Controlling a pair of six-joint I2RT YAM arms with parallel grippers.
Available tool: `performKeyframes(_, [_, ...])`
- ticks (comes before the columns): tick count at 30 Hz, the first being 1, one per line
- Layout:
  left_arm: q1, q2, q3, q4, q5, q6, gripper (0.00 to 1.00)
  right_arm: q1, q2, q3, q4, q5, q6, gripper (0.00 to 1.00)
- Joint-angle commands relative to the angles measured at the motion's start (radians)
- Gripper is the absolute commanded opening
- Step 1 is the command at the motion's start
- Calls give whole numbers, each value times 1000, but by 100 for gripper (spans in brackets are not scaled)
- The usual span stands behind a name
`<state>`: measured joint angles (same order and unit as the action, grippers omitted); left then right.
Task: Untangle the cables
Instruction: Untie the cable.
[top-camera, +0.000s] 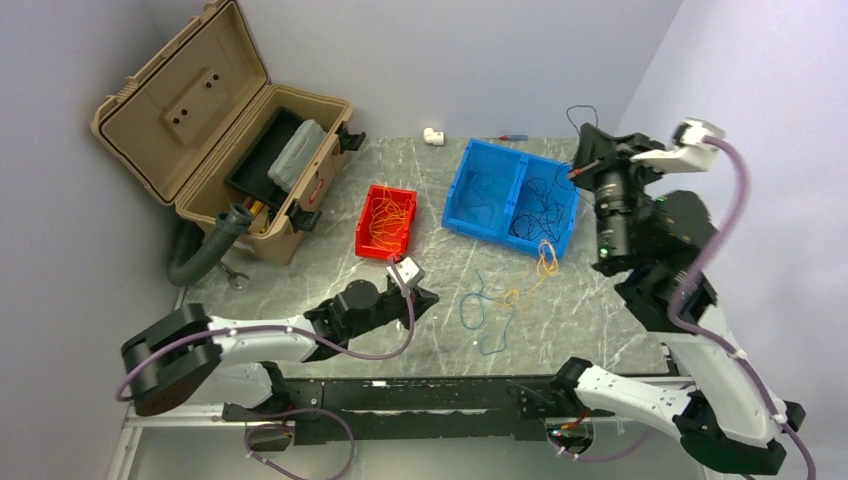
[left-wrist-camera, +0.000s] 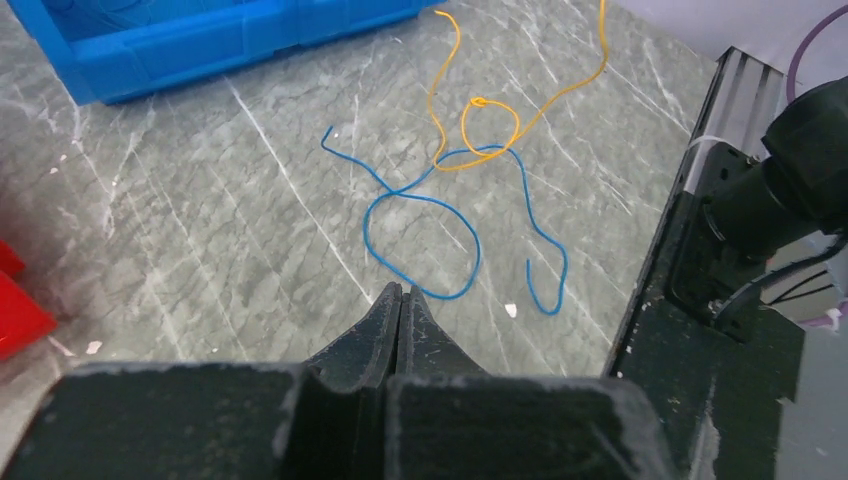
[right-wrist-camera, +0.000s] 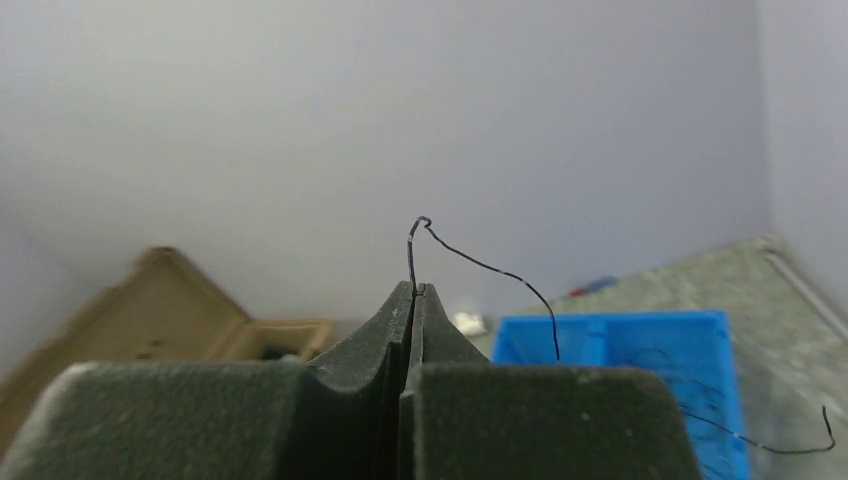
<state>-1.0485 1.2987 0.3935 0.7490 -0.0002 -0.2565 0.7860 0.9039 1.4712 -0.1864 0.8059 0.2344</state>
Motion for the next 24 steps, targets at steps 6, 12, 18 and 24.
performKeyframes(6, [-1,-223,146,-559,3,4,0,-239,115,-6,-130,-47,46,0])
performKeyframes(12, [-2,-337,130,-626,-48,11,0,-350,137,-35,-171,-170,113,0])
performKeyframes(18, [-1,-353,145,-633,-53,48,10,-377,163,2,-217,-239,141,0])
performKeyframes(24, [-2,-224,200,-404,10,111,68,-376,138,68,-252,-340,187,0])
